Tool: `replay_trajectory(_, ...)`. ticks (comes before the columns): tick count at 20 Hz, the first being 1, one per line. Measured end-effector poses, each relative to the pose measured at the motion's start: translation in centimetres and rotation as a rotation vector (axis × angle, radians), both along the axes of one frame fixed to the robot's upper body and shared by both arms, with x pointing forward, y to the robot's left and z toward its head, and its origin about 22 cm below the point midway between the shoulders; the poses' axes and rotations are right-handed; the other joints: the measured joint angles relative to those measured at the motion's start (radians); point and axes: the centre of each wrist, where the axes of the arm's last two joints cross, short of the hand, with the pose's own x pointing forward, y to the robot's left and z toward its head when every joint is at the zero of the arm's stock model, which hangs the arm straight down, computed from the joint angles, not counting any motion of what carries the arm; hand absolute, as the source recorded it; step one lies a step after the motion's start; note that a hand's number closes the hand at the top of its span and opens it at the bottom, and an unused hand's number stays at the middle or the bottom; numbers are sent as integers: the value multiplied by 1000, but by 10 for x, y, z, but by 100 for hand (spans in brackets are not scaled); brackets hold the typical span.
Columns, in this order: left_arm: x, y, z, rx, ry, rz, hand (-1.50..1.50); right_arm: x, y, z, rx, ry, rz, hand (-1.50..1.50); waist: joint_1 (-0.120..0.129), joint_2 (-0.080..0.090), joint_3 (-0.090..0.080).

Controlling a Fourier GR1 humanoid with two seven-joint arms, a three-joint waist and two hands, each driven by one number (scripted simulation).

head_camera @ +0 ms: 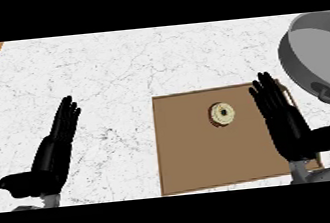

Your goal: Pick the cupcake from the tray and place it in the pot

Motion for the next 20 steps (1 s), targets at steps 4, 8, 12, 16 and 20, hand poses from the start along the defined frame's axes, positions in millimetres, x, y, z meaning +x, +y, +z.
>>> replay_trajectory(4,14,6,13,7,-17,25,0,36,-1,22,-66,-116,178,150,42,1,13)
replay_trajectory(8,26,11,25,15,-34,48,0,64,-8,67,-312,-333,375,-150,97,3,13)
replay_trajectory(12,39,13,43,-1,-29,63,0,88,-26,66,-395,-447,479,-150,112,20,21)
replay_trajectory(16,50,15,55,-8,-16,75,0,109,-45,64,-369,-565,581,-150,106,23,24)
replay_trajectory(20,54,20,59,-6,8,91,0,131,-61,76,-410,-625,680,-150,96,16,22)
